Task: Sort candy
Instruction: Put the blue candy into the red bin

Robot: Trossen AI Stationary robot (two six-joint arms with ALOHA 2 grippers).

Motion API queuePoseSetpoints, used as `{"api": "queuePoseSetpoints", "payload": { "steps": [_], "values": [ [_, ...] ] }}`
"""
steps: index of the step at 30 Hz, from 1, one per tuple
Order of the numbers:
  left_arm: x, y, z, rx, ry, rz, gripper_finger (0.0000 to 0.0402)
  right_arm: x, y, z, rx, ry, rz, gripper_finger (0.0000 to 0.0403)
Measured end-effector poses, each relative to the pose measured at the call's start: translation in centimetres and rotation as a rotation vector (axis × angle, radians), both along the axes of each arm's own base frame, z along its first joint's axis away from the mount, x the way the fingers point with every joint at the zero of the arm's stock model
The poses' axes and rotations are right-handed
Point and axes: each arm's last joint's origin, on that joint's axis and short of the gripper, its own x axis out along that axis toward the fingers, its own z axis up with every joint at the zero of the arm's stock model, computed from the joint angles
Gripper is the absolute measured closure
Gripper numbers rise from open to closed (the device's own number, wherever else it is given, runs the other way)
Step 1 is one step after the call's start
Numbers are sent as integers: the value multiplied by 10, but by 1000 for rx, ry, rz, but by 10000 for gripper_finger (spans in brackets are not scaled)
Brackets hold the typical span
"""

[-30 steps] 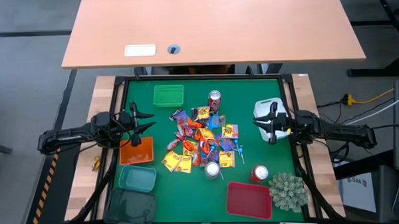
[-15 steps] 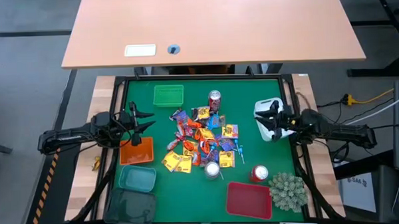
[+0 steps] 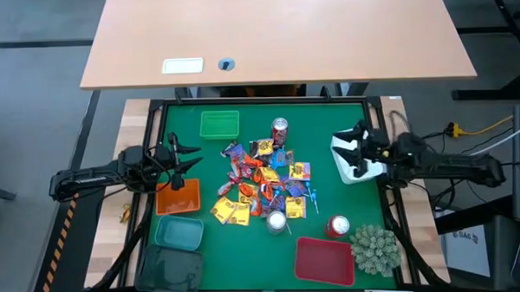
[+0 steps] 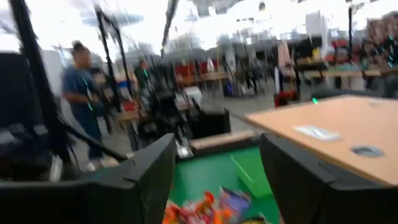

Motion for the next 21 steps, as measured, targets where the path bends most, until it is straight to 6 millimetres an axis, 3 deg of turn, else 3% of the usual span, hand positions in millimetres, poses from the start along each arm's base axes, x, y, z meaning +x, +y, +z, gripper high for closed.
{"api": "queuePoseSetpoints", "payload": {
  "steps": [4,15,21],
  "values": [
    [0,0,0,0,0,0,260,24,-3,5,-11,137,-1,175],
    [0,0,0,-2,1,-1,260,89,-10,-14,-24,660,22,176],
    [0,0,0,-13,-2,-1,260,111,-13,-25,-49,787,38,176]
  ]
}}
